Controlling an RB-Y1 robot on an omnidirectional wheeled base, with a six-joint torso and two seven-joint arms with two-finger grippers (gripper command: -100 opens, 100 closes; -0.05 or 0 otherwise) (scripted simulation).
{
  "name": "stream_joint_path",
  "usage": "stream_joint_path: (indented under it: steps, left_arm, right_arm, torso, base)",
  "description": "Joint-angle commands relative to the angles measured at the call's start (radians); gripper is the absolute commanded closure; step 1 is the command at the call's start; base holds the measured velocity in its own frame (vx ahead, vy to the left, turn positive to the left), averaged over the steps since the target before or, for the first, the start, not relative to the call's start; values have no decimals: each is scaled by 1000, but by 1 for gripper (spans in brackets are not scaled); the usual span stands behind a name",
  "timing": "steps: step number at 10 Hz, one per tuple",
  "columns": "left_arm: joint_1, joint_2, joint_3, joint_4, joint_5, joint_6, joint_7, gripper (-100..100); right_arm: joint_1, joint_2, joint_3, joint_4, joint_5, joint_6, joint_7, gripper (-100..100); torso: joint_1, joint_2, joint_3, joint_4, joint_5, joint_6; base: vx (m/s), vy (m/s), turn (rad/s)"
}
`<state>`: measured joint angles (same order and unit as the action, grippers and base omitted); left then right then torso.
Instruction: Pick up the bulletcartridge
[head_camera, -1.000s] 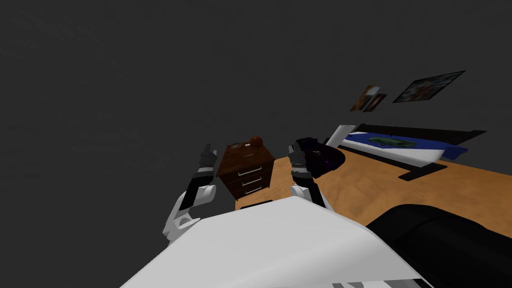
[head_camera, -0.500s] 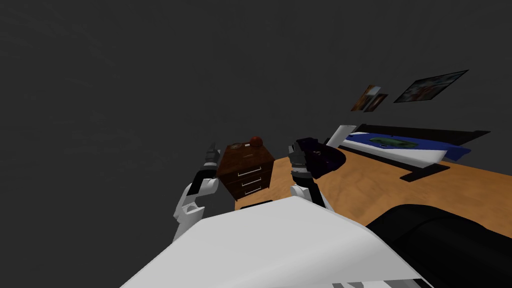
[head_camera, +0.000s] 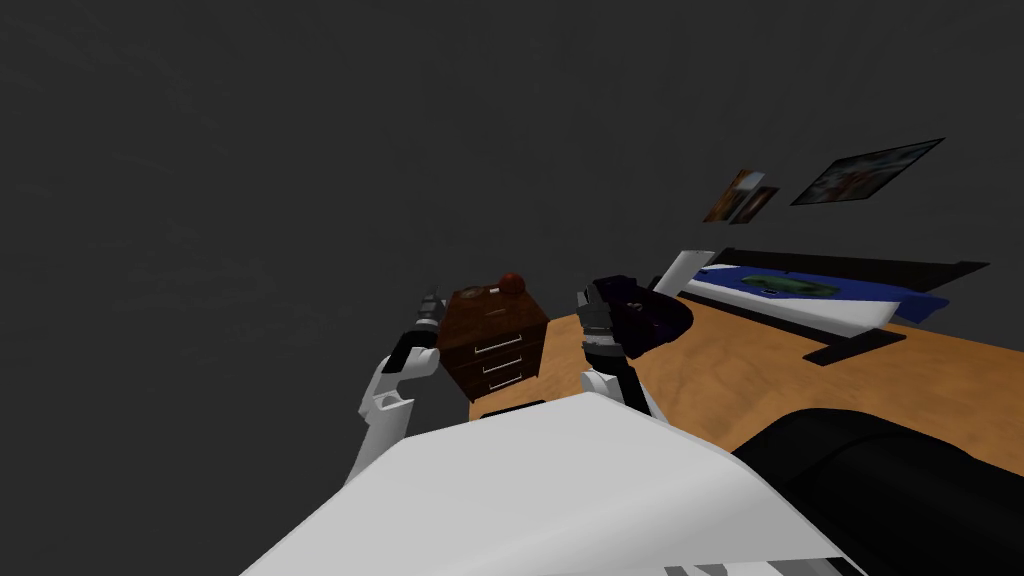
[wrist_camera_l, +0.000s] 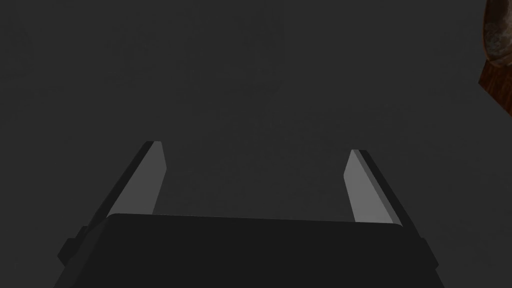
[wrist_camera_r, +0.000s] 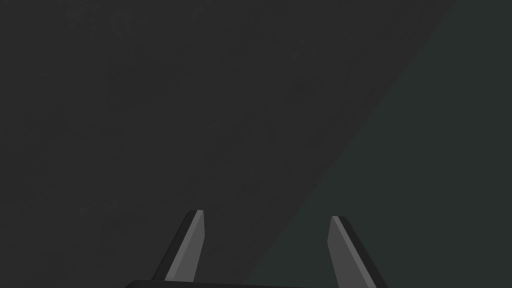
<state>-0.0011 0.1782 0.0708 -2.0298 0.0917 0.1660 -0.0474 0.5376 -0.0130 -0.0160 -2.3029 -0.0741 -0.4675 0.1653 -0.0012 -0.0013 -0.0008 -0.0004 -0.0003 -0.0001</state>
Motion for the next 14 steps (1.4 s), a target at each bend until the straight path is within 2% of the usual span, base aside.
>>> stream_joint_path:
  steps: [1,2,3,5,6,7,8,10,11,12,13,14]
  left_arm:
    - [-31,-9,-4,16,3,50,-4,-100]
    - [-31,-9,-4,16,3,63,-4,-100]
    - [-79,-6,-5,55,21,99,-2,-100]
    - [-80,-6,-5,55,21,131,-2,-100]
    - [-128,-4,-6,96,40,171,0,-100]
    - [-128,-4,-6,96,40,195,0,-100]
    - [-165,-1,-7,132,59,226,3,-100]
    - [-177,-1,-7,138,59,268,3,-100]
    - [-225,2,-9,182,78,309,7,-100]
    - [-225,2,-9,182,78,333,7,-100]
    - [-270,4,-12,228,96,362,12,-100]
    - [-272,4,-12,228,96,394,12,-100]
  right_arm:
    - [0,0,0,0,0,0,0,0]
    - [0,0,0,0,0,0,0,0]
    - [0,0,0,0,0,0,0,0]
    - [0,0,0,0,0,0,0,0]
    - [0,0,0,0,0,0,0,0]
    - [0,0,0,0,0,0,0,0]
    - [0,0,0,0,0,0,0,0]
    - [0,0,0,0,0,0,0,0]
    - [0,0,0,0,0,0,0,0]
    - [0,0,0,0,0,0,0,0]
    - [0,0,0,0,0,0,0,0]
    - [0,0,0,0,0,0,0,0]
  torso:
    - [0,0,0,0,0,0]
    - [0,0,0,0,0,0]
    - [0,1,0,0,0,0]
    - [0,0,0,0,0,0]
    - [0,1,0,0,0,0]
    - [0,1,0,0,0,0]
    - [0,0,0,0,0,0]
    - [-1,0,0,0,0,0]
    - [0,0,0,0,0,0]
    - [0,0,0,0,0,0]
    - [0,0,0,0,0,0]
    - [-1,-1,0,0,0,0]
  base:
    - [14,-20,6]
    - [5,-11,-4]
    - [10,-17,18]
    - [8,-15,2]
    - [8,-21,20]
    - [11,-22,6]
    - [18,-30,16]
    - [16,-18,5]
    - [13,-19,22]
    - [14,-22,9]
    - [25,-34,19]
    - [24,-32,12]
